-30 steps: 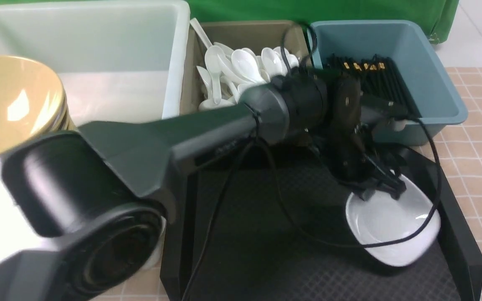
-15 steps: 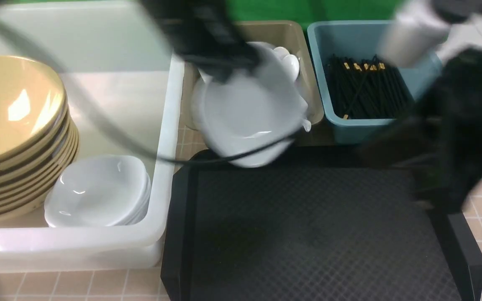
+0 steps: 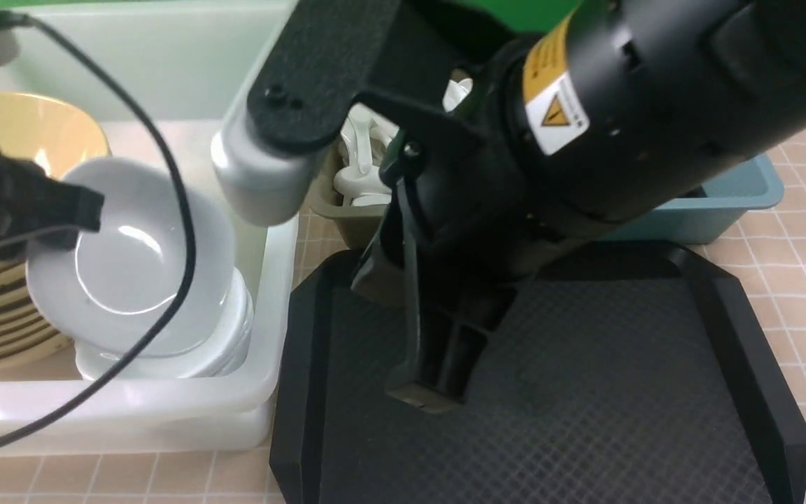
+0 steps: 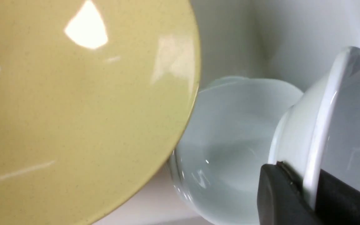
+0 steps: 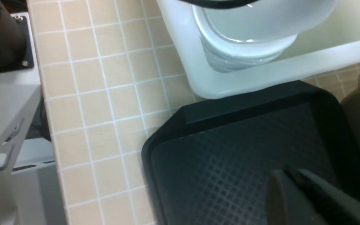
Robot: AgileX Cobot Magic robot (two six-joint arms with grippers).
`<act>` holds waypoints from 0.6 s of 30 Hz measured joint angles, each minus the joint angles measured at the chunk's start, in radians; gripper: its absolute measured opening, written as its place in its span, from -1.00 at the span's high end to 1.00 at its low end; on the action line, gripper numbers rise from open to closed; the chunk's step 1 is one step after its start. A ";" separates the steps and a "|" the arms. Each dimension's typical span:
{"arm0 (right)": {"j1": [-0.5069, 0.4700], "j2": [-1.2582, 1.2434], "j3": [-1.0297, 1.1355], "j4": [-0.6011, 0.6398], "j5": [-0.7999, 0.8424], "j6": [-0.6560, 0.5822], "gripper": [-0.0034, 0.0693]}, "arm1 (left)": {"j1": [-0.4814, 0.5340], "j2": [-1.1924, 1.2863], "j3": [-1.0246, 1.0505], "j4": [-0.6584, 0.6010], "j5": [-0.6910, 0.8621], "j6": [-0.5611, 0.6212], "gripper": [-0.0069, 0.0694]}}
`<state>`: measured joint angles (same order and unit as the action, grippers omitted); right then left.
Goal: On brown table put chopsticks spoon bowls plates into blue grey white boxes.
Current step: 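Place the white bowl into the white bin with the other dishes with the left gripper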
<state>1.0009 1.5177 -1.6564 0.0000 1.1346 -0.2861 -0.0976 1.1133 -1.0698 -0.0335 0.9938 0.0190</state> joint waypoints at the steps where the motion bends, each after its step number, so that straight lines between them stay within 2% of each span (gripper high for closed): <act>1: 0.000 0.001 0.000 0.000 0.000 0.000 0.77 | 0.000 0.001 0.009 0.000 -0.009 0.000 0.81; 11: 0.000 0.004 -0.005 0.000 0.030 0.000 0.77 | 0.000 0.094 0.040 0.001 -0.158 0.011 0.80; 18: 0.000 0.004 -0.005 0.000 0.038 0.000 0.77 | 0.000 0.173 0.040 0.003 -0.132 0.041 0.67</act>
<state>1.0009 1.5220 -1.6611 0.0000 1.1727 -0.2861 -0.0977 1.2858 -1.0300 -0.0303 0.8622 0.0598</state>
